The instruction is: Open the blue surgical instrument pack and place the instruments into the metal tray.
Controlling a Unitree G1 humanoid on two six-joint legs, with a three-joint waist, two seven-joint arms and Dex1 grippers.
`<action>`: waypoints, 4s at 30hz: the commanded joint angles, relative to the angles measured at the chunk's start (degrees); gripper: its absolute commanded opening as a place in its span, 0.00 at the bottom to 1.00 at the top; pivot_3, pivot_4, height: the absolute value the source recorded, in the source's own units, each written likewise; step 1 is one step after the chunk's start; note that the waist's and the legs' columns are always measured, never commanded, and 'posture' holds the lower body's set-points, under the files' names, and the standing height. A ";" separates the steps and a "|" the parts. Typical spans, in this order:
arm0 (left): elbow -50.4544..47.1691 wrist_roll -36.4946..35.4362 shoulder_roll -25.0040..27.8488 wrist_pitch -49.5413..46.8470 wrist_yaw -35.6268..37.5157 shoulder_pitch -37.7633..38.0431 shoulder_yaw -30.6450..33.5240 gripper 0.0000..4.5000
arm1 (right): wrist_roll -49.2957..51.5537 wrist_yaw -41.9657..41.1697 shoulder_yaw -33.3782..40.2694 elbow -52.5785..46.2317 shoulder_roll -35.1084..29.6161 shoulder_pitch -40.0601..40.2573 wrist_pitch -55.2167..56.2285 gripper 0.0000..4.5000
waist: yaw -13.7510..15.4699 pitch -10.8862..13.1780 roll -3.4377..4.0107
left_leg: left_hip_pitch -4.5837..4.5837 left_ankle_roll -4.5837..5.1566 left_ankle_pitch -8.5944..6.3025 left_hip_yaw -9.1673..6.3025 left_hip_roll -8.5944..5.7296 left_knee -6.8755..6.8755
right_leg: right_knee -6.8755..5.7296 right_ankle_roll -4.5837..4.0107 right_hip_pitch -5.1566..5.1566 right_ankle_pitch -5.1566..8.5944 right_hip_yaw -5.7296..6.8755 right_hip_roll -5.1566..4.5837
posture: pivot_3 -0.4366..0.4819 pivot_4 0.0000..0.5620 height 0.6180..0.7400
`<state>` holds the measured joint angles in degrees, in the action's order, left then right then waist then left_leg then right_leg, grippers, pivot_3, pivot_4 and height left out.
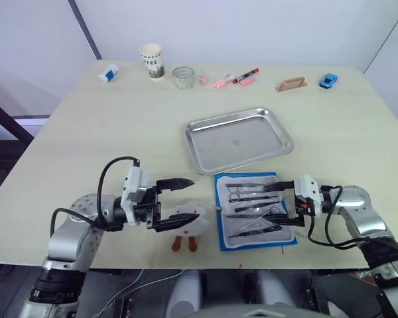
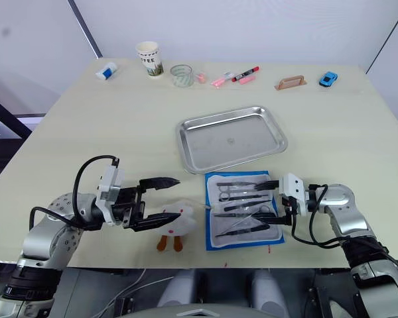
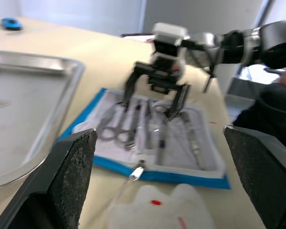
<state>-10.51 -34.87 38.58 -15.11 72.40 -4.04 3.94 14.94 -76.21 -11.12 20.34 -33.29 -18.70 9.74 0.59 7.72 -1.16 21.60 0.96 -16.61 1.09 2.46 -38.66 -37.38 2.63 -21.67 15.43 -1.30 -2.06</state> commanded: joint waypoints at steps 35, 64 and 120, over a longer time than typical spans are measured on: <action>6.18 8.29 -1.64 1.09 -0.49 -9.84 -7.75 1.00 | 6.93 -0.33 3.76 -8.09 0.27 3.45 -17.40 0.98 | -0.83 0.08 0.13 | 0.05 0.00 0.00 0.00 -0.03 0.11 | 0.05 -0.03 -0.04 0.01 0.00 0.01 | 0.48 0.27 1.00; 10.60 9.55 -1.82 1.84 2.21 -14.20 -9.19 1.00 | 2.92 -2.97 4.53 -1.93 -0.34 2.58 -5.68 0.98 | -0.74 0.17 0.23 | 0.08 0.00 0.00 0.01 -0.07 0.12 | 0.10 -0.01 -0.04 0.01 0.02 -0.02 | 0.48 0.27 1.00; 29.69 32.27 -14.72 9.61 -3.91 -31.94 -22.76 0.36 | 2.24 -6.62 4.55 6.69 2.99 1.38 3.27 1.00 | -1.08 0.15 0.21 | 0.06 0.00 0.01 0.00 -0.09 0.09 | 0.03 0.00 -0.01 0.00 -0.01 0.00 | 0.48 0.27 1.00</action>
<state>19.07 -2.96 24.04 -5.40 68.96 -34.81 -18.73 18.36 -83.31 -6.25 26.75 -30.07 -18.42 13.92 -0.50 7.86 -0.95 21.66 0.96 -16.60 1.08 2.37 -38.57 -37.35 2.63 -21.68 15.43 -1.31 -2.06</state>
